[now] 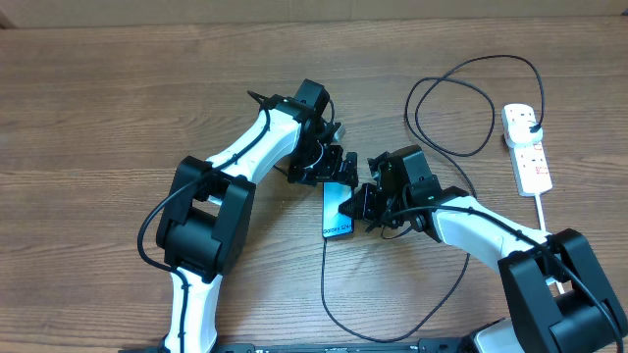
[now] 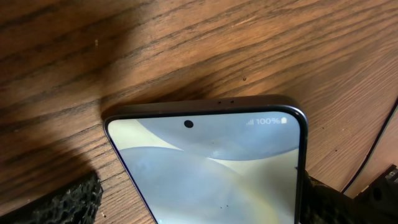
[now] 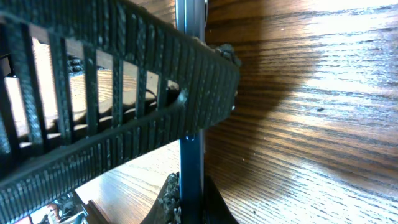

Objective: Plug charger to phone and switch on socket

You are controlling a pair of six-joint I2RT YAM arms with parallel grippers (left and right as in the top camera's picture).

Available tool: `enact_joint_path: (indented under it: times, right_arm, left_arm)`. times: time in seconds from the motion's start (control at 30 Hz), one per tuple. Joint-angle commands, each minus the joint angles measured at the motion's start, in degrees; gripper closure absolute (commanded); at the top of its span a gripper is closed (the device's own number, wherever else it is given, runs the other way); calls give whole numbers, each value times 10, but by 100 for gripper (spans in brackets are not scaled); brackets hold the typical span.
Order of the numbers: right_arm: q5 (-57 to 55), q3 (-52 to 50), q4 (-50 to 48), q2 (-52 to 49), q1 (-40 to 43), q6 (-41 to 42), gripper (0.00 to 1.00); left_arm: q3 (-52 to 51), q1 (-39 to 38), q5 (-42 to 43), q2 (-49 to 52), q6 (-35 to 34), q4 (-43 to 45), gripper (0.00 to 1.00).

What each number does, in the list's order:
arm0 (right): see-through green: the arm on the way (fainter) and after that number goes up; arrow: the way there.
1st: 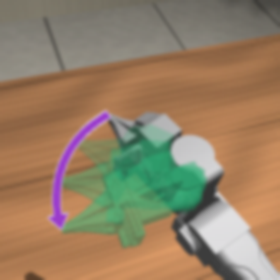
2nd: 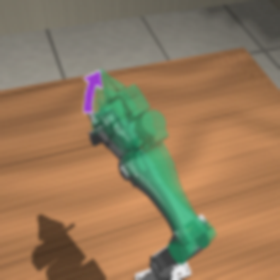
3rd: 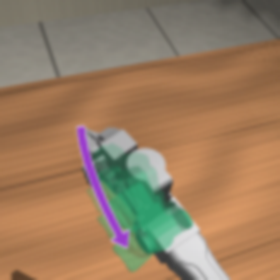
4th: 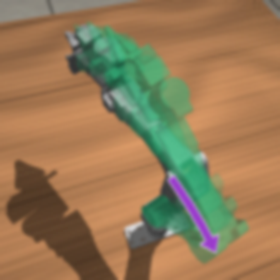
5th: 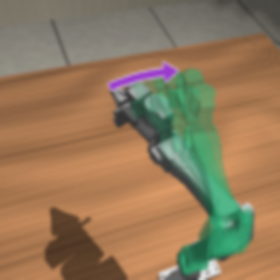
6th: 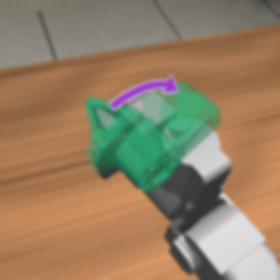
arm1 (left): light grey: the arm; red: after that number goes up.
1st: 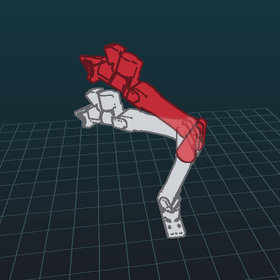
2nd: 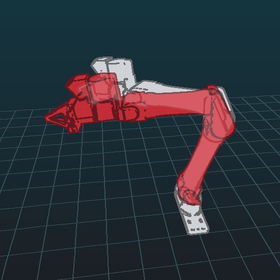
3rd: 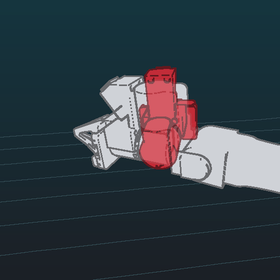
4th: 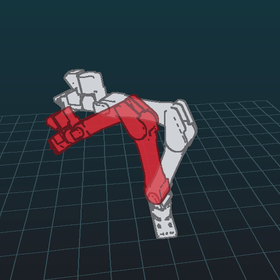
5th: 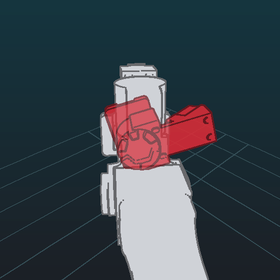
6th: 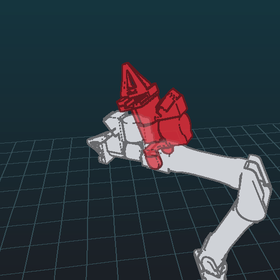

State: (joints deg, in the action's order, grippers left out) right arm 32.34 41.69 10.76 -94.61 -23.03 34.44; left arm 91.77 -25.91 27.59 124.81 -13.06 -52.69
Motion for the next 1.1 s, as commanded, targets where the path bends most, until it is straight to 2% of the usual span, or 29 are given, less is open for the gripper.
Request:
enact_joint_path:
  times: [0.0,1.07]
  right_arm:
    - [-58,-3,14,0,1,-4,96]
    - [-70,-3,26,-1,2,-3,96]
  left_arm:
    - [-4,7,-87,8,15,-3,0]
    - [-4,8,-87,8,15,10,0]
